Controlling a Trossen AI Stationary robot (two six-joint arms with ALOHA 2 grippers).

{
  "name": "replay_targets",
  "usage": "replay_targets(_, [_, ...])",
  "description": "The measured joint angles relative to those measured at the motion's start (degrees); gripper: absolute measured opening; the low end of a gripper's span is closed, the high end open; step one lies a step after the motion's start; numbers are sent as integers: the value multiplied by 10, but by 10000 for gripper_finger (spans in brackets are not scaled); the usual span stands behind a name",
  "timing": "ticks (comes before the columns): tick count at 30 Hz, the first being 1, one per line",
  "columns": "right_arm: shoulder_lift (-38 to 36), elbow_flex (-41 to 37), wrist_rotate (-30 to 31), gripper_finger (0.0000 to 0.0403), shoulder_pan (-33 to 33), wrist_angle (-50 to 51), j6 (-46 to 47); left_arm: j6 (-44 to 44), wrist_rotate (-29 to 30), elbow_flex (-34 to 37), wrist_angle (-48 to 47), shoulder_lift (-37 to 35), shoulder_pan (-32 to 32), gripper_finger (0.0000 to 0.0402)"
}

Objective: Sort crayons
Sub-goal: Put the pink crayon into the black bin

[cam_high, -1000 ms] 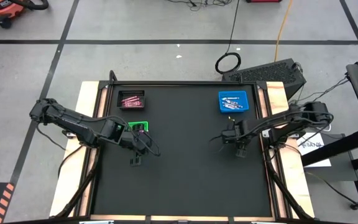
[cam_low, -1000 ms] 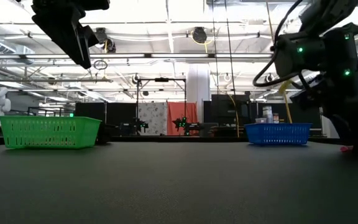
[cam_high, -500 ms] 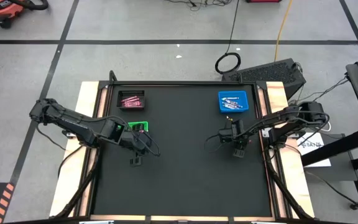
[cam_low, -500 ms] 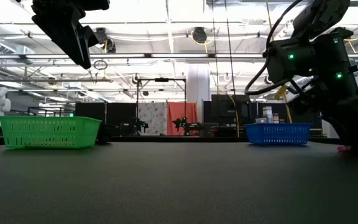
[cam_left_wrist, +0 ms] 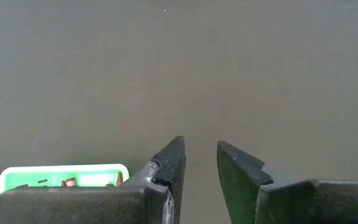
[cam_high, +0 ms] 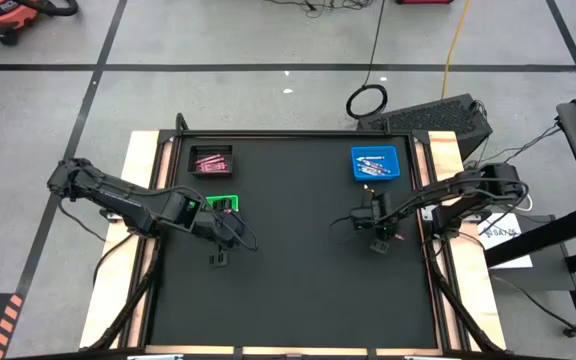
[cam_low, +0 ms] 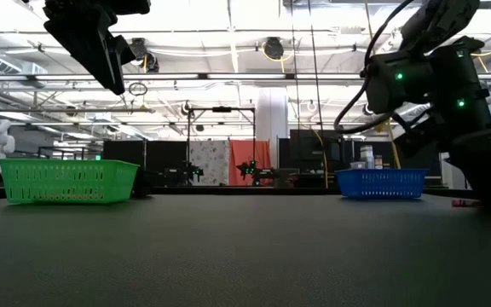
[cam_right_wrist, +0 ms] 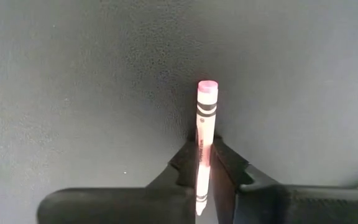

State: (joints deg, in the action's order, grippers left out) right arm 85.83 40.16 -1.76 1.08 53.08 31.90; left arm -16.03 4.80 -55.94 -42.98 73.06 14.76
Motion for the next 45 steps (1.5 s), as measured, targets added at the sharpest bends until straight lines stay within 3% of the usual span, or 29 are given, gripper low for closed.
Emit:
replay_targets(4, [2, 24, 0, 3, 2, 13, 13, 4, 6, 0, 0, 0, 0, 97])
replay_targets(17, [0, 130, 4, 2, 46, -102, 21, 30, 32, 29, 72, 0, 3, 97])
replay_targets(25, [0, 198, 80, 2, 91, -213, 12, 63, 60, 29, 148, 0, 4, 97])
replay_targets(29, [-1, 223, 110, 2, 117, -284, -27, 86, 62, 29, 188, 0, 4, 97])
replay_targets(38, [-1, 232, 112, 2, 163, -470, -131, 90, 62, 29, 274, 0, 4, 97])
replay_targets(45, [-1, 232, 157, 2, 172, -582, -202, 57, 60, 29, 344, 0, 4, 97])
